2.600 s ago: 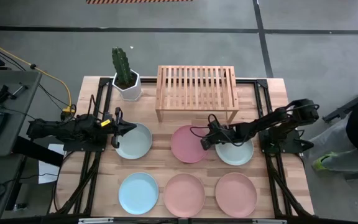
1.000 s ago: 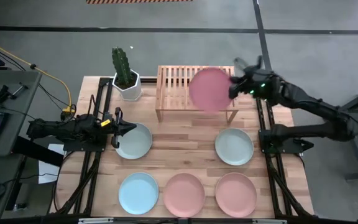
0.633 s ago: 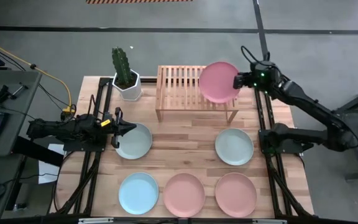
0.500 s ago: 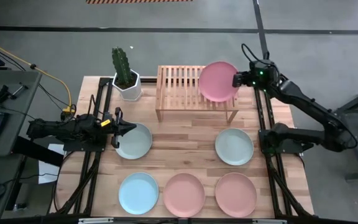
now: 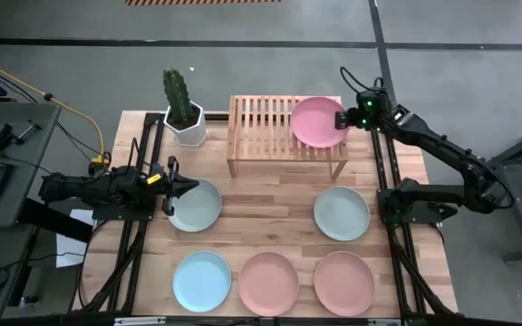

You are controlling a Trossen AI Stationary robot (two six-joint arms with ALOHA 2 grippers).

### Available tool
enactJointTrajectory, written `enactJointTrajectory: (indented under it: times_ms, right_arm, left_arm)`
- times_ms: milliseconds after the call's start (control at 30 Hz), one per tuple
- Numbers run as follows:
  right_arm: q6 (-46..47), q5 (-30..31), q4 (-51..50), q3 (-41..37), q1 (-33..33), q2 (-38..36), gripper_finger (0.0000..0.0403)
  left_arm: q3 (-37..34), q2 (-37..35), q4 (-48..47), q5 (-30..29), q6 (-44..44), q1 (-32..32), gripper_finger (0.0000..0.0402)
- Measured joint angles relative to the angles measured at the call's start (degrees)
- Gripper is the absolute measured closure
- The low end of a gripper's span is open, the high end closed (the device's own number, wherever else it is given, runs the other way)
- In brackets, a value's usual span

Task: Place and stack plates onto a shelf
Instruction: Put the pink plate on the shelf, then put the left light blue plate on the shelf

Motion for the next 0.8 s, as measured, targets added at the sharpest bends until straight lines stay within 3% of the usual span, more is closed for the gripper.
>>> enactJointTrajectory:
  times_ms: [367,800]
  right_arm:
    - [-1.09,1.03,-0.55,0.04,0.00,0.66,0.0391]
    - [-3.80,1.28,-2.61,0.07,1.25,-4.67,0.0262]
  left_arm:
    - [0.00,0.00,-0.01,0.00,0.00,-0.02,0.0401]
    - [0.00,0.00,-0.02,0.00,-0.03,-0.02,0.0402]
